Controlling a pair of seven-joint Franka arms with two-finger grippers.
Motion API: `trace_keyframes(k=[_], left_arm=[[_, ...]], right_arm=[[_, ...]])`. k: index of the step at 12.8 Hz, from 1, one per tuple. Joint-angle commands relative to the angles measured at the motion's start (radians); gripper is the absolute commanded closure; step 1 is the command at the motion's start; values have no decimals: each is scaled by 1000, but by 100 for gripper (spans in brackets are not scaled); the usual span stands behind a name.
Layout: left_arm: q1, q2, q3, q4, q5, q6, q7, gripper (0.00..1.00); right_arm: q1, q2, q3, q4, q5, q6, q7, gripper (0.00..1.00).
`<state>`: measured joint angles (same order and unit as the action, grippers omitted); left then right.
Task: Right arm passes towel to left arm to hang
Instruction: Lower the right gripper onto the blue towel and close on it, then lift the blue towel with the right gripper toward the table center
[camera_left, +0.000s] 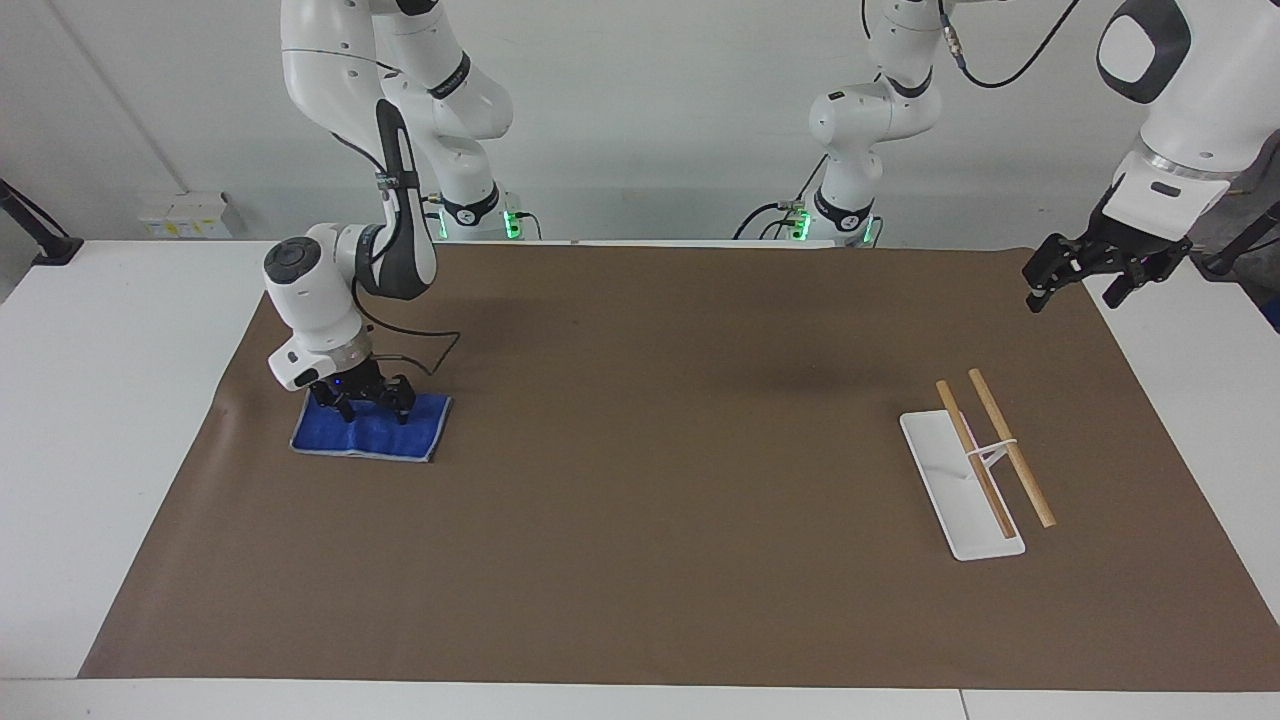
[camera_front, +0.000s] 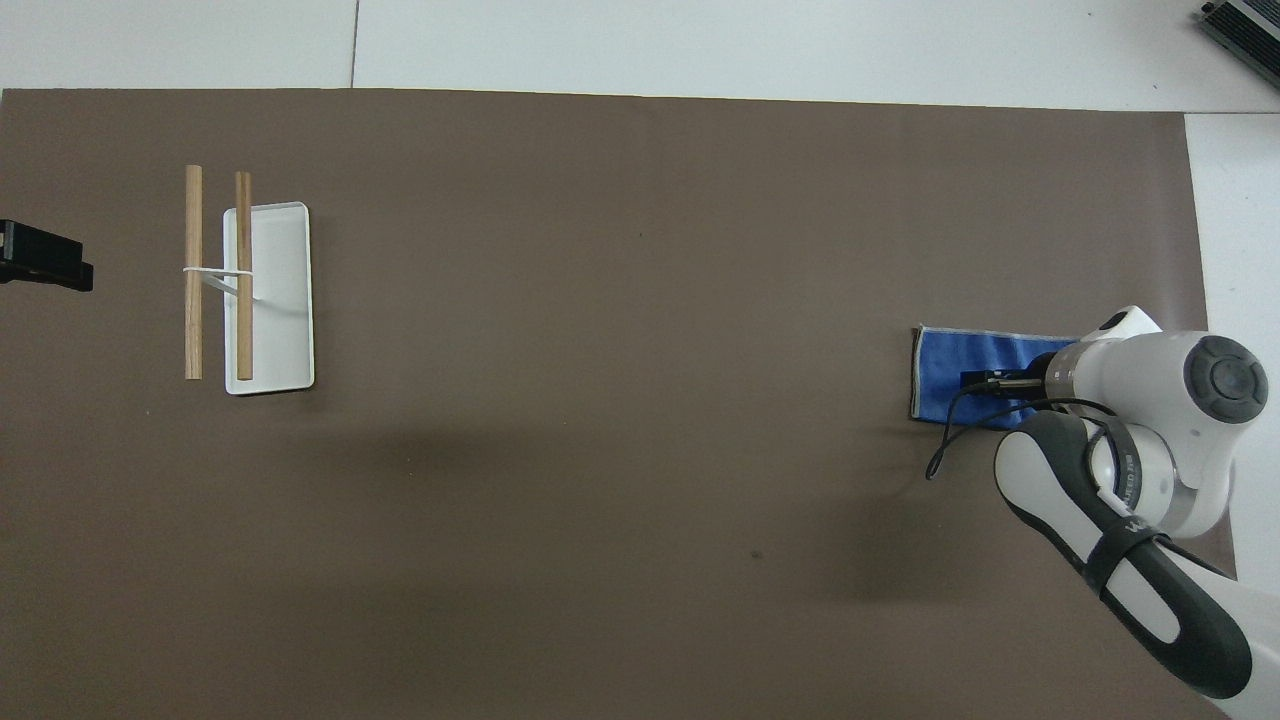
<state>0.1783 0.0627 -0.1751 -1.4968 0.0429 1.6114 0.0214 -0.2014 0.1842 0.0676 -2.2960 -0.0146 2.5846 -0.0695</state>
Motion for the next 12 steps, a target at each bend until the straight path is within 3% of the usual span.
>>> trace_keyframes(k=[1, 2, 3, 8, 12], left_arm=[[6, -26, -1, -28, 3, 2, -8, 0], [6, -26, -1, -28, 2, 2, -8, 0], [6, -26, -1, -28, 3, 2, -8, 0], [6, -26, -1, -28, 3, 2, -8, 0], [6, -26, -1, -28, 3, 2, -8, 0]], right_arm=[[-15, -2, 9, -25, 27, 23, -21, 60], [-13, -3, 9, -25, 54, 19, -16, 86], [-13, -5, 9, -25, 79, 13, -16, 100], [13, -106, 12, 28, 91, -128, -3, 100], [45, -134, 20, 252, 93, -409, 2, 100]])
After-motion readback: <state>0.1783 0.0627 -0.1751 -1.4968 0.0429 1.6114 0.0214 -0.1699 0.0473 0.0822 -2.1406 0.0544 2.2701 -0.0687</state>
